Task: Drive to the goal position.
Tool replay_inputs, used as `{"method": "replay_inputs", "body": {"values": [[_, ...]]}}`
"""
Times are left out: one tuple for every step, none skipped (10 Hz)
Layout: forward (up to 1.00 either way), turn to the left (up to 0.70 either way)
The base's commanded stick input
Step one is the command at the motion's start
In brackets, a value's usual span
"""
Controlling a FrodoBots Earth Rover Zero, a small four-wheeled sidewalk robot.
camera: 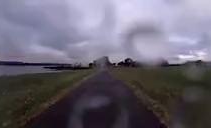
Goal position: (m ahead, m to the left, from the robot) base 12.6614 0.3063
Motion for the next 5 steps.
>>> {"method": "replay_inputs", "body": {"values": [[0.70,0.00],[0.70,0.00],[0.70,0.00],[0.70,0.00],[0.70,0.00]]}}
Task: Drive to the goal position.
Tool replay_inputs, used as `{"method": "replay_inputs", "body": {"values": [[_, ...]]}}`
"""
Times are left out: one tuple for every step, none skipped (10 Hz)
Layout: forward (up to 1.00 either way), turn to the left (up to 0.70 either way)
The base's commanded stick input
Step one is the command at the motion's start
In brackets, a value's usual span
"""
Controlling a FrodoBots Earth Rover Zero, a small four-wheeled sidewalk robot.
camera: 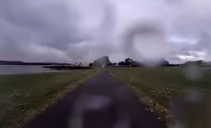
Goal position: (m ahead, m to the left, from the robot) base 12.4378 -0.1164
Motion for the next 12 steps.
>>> {"method": "replay_inputs", "body": {"values": [[0.70,0.00],[0.70,0.00],[0.70,0.01],[0.70,0.07],[0.70,0.14],[0.70,0.14],[0.70,0.14],[0.70,0.14],[0.70,0.14],[0.70,0.05],[0.70,0.03],[0.70,0.02]]}}
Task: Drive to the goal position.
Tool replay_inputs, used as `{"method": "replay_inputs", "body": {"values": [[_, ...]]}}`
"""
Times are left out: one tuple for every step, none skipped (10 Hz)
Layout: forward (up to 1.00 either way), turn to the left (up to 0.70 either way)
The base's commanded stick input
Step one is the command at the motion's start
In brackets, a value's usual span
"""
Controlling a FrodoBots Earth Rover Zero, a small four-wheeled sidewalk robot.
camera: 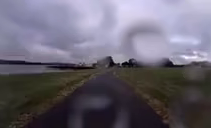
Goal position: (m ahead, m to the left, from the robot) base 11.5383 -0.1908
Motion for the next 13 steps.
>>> {"method": "replay_inputs", "body": {"values": [[0.70,0.01],[0.70,0.00],[0.70,0.00],[0.70,0.00],[0.70,0.00],[0.70,0.00],[0.70,0.00],[0.70,0.00],[0.70,0.00],[0.70,0.00],[0.70,0.00],[0.70,0.00],[0.70,0.00]]}}
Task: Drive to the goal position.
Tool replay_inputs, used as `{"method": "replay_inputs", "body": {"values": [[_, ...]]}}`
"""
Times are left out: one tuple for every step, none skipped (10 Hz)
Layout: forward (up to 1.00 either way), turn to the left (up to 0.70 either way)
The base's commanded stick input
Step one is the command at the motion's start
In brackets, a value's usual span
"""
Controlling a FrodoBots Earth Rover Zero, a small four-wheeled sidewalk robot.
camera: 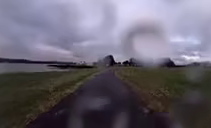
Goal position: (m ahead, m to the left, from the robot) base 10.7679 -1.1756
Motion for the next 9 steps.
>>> {"method": "replay_inputs", "body": {"values": [[0.70,0.00],[0.70,0.00],[0.70,0.00],[0.70,0.00],[0.70,0.00],[0.70,0.00],[0.70,0.00],[0.70,0.00],[0.70,0.00]]}}
